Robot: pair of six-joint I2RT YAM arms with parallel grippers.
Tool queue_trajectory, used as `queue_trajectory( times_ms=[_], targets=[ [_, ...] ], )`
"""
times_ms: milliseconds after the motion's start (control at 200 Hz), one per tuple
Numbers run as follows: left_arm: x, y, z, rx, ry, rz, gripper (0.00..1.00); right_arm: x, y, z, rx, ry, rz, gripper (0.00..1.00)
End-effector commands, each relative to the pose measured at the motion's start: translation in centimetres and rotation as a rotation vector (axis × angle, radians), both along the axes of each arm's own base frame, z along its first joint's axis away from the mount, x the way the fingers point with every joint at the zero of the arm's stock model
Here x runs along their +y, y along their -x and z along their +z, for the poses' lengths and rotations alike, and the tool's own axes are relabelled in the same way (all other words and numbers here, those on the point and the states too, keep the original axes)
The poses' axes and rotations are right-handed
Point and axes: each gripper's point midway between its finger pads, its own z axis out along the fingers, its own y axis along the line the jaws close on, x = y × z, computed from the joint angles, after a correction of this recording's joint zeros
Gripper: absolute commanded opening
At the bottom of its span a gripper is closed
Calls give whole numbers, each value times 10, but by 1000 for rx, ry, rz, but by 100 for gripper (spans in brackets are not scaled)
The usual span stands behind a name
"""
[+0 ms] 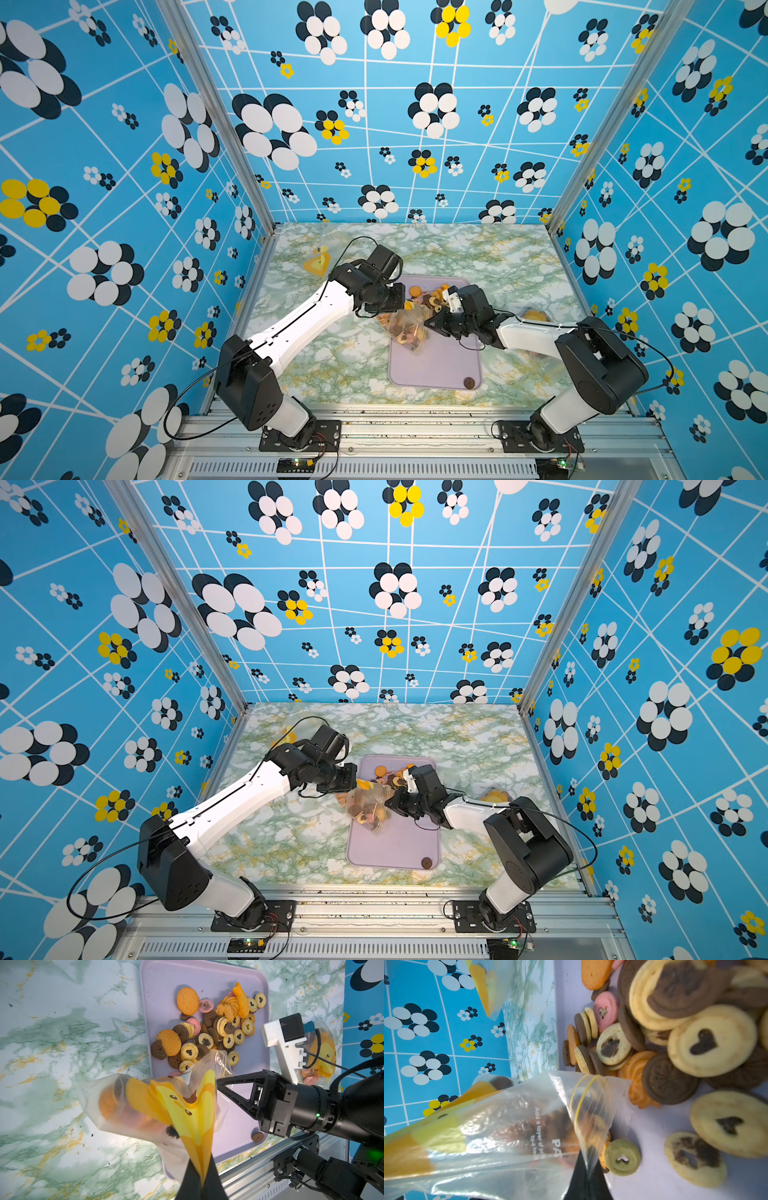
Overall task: Pour cookies out of the ziploc bag
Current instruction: 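Pour the cookies out of the ziploc bag onto the tray.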
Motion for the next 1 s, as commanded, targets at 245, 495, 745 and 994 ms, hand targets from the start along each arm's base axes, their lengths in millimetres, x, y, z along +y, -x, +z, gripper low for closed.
queue_trajectory(
  times_ms=[245, 495, 745, 994],
  targets=[
    [-17, -10, 25, -57, 15, -24, 0, -15, 0, -7, 5, 42, -26, 2],
    [-32, -10, 25, -60, -15, -66, 0, -25, 3, -15, 20, 49, -40, 2],
    [-42, -7, 27, -85, -85, -120, 0, -21, 2, -18, 33, 27, -33, 1],
    [-30, -13, 36, -120, -180, -119, 0, -20, 2, -14, 22, 20, -25, 2]
  ],
)
